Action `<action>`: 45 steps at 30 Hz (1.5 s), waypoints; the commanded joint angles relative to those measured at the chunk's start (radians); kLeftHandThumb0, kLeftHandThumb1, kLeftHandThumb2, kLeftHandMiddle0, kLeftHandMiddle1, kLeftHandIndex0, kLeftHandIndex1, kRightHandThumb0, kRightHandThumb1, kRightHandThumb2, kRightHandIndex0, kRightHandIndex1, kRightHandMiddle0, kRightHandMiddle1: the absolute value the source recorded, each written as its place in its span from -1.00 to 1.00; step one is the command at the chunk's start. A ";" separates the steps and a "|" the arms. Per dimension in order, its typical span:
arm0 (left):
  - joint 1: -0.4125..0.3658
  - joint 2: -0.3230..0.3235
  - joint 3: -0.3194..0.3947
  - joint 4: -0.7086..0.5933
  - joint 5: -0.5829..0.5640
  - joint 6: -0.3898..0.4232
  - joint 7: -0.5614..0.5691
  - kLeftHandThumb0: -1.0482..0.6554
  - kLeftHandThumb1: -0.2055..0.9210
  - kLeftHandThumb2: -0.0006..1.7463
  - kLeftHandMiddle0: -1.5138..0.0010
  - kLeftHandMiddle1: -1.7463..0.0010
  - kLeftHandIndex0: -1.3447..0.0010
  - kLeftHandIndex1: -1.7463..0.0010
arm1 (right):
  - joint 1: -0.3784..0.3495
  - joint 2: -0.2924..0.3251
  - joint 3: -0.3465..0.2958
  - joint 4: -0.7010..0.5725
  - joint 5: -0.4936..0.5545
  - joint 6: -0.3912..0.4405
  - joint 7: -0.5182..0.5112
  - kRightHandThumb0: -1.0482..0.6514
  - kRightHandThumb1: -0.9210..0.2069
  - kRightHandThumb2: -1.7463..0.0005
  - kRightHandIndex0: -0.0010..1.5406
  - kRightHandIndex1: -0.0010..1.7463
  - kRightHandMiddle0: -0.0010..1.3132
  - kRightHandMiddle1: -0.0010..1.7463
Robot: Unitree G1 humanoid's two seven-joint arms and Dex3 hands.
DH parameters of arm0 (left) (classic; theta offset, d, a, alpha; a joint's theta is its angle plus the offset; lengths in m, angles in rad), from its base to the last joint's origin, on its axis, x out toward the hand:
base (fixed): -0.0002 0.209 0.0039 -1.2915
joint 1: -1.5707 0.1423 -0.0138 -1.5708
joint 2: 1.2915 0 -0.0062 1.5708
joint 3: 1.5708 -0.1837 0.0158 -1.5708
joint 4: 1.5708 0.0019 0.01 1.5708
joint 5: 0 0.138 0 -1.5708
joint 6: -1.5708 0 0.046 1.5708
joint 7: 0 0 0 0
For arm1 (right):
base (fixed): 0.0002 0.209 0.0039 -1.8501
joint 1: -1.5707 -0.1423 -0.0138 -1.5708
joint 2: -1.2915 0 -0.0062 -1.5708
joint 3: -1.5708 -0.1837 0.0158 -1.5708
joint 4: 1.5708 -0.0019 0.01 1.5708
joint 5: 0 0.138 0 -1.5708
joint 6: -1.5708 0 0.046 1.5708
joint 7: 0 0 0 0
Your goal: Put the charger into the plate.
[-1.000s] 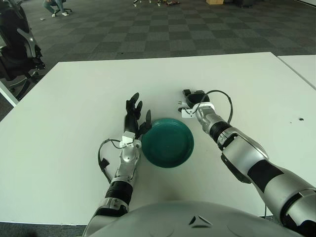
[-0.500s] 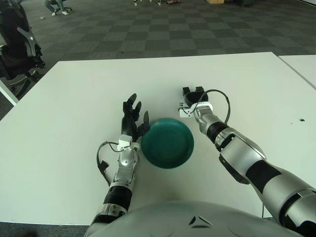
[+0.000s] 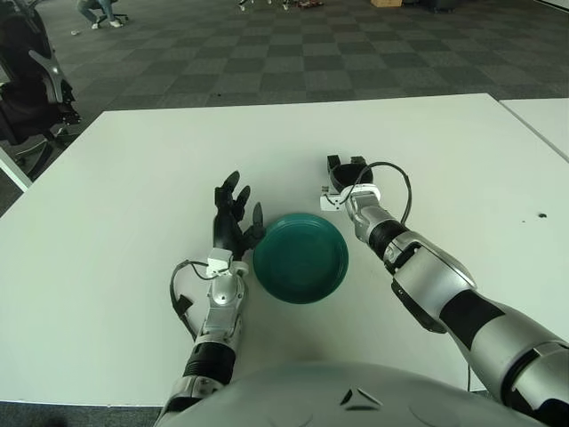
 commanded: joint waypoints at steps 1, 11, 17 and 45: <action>0.213 -0.012 -0.011 0.136 0.040 0.042 0.015 -0.64 1.00 -0.08 0.73 0.32 1.00 0.15 | 0.243 -0.022 -0.017 0.119 0.048 -0.023 0.155 -0.27 -0.22 -0.27 0.32 1.00 -0.26 1.00; 0.173 -0.010 -0.017 0.178 0.051 0.027 0.030 -0.64 1.00 -0.03 0.73 0.30 1.00 0.14 | 0.138 -0.060 0.037 0.111 -0.006 -0.121 0.140 -0.28 -0.16 -0.32 0.33 1.00 -0.22 1.00; 0.153 -0.004 -0.007 0.226 0.044 -0.002 0.031 -0.64 1.00 -0.02 0.73 0.28 1.00 0.14 | 0.037 -0.143 0.065 0.091 -0.026 -0.285 0.075 -0.30 -0.06 -0.40 0.48 1.00 -0.16 1.00; 0.093 0.024 0.002 0.327 0.052 -0.031 0.037 -0.76 1.00 -0.11 0.82 0.32 1.00 0.18 | 0.203 -0.459 -0.008 -0.903 0.033 -0.713 -0.012 -0.36 0.18 -0.59 0.54 1.00 0.01 1.00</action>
